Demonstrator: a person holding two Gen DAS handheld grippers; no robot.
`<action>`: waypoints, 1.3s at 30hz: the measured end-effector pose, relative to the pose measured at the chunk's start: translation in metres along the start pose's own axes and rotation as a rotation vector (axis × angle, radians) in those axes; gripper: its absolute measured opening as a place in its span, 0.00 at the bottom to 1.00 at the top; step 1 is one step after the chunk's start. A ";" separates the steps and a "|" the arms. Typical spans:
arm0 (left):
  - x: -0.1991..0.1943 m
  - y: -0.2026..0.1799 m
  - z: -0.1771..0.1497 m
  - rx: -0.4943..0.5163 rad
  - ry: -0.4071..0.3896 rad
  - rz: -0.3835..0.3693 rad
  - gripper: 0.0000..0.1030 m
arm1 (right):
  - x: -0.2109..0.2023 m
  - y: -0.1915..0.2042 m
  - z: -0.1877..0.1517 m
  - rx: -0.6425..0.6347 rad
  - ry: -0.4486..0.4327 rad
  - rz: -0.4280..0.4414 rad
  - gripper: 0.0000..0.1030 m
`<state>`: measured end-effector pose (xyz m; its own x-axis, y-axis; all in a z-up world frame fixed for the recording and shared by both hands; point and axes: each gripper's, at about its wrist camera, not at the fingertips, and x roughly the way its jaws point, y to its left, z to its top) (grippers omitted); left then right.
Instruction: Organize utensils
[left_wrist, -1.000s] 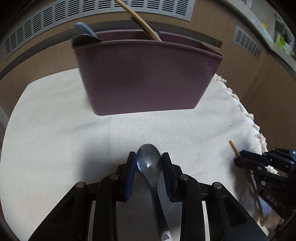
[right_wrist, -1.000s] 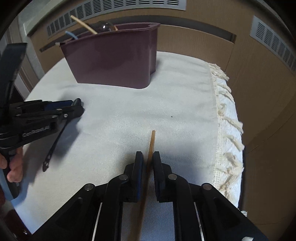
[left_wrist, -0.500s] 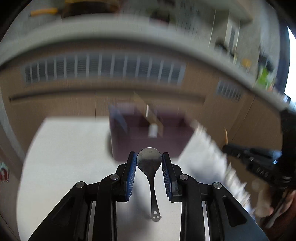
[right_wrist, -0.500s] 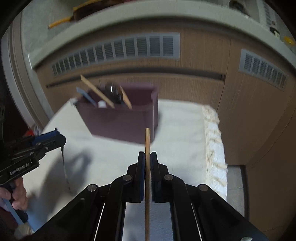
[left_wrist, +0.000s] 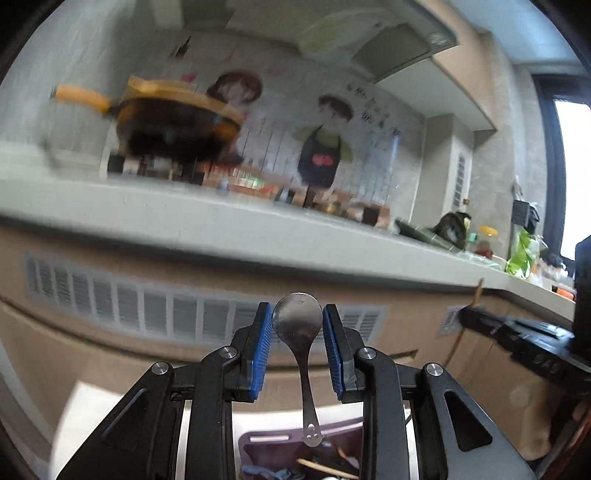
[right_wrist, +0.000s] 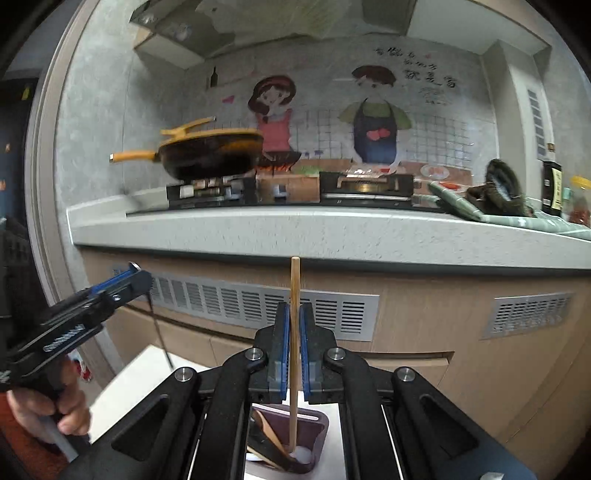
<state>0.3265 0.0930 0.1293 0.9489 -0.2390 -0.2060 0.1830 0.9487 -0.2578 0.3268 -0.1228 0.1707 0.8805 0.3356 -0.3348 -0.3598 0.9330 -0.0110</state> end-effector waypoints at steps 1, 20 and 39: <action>0.012 0.005 -0.009 -0.022 0.039 0.000 0.28 | 0.003 -0.001 -0.001 -0.007 0.011 -0.003 0.05; -0.050 0.007 -0.054 -0.076 0.178 0.164 0.34 | 0.025 0.001 -0.104 0.024 0.344 0.103 0.13; -0.169 -0.084 -0.174 0.126 0.318 0.291 0.34 | -0.121 0.061 -0.189 -0.021 0.223 0.011 0.28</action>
<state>0.1061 0.0179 0.0212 0.8429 0.0087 -0.5380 -0.0313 0.9990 -0.0328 0.1399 -0.1314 0.0322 0.7871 0.3069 -0.5350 -0.3778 0.9256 -0.0248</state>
